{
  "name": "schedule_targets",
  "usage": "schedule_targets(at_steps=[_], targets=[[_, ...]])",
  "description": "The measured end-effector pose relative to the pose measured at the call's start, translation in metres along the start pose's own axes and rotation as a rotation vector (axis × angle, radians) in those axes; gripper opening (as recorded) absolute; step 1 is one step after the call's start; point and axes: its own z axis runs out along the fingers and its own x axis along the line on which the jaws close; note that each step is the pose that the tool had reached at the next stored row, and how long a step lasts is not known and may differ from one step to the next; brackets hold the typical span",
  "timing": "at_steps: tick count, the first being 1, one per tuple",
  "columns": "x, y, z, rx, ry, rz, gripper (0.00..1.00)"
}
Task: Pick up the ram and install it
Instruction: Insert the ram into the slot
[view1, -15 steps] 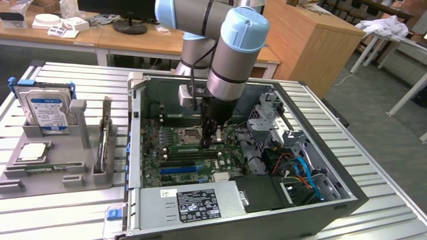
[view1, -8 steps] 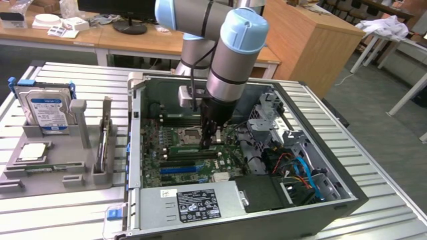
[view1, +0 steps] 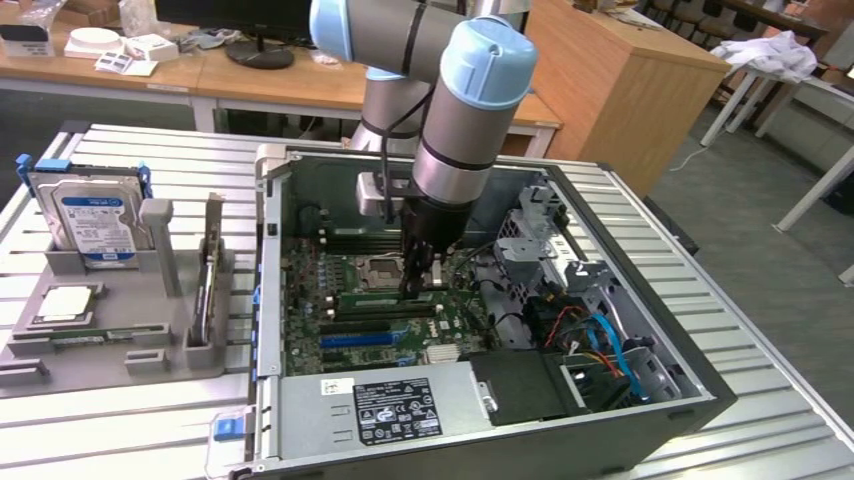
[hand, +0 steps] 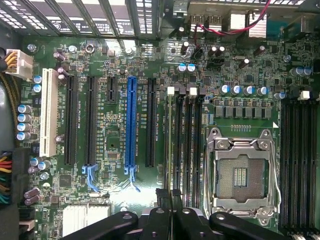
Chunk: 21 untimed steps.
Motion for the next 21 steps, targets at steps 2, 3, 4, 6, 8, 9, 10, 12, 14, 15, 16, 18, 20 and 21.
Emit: schedule_targets(at_steps=[2,3,4,6,8,9,10,12,14,15,16,18,20,21], targets=[[0.0000,0.0000,0.0006,0.0002,-0.0004,0.000,0.12],[0.0000,-0.0001,0.0010,0.0001,-0.0003,0.000,0.12],[0.0000,0.0000,0.0011,-0.0001,0.0001,0.000,0.12],[0.0000,0.0000,0.0016,0.0000,0.0000,0.000,0.12],[0.0001,0.0000,0.0020,-0.0001,0.0001,0.000,0.12],[0.0001,0.0000,0.0020,-0.0001,0.0002,0.000,0.12],[0.0001,0.0000,0.0020,-0.0002,0.0002,0.000,0.12],[0.0001,-0.0001,0.0021,0.0000,0.0000,0.000,0.12],[-0.0001,0.0004,0.0028,0.0002,-0.0004,0.000,0.12],[-0.0002,0.0007,0.0030,0.0000,-0.0001,0.001,0.12],[-0.0001,0.0009,0.0031,0.0000,0.0000,0.001,0.12],[-0.0001,0.0009,0.0031,0.0000,0.0001,0.003,0.12],[-0.0001,0.0010,0.0032,0.0001,0.0000,0.004,0.12],[-0.0001,0.0010,0.0032,0.0001,0.0000,0.004,0.12]])
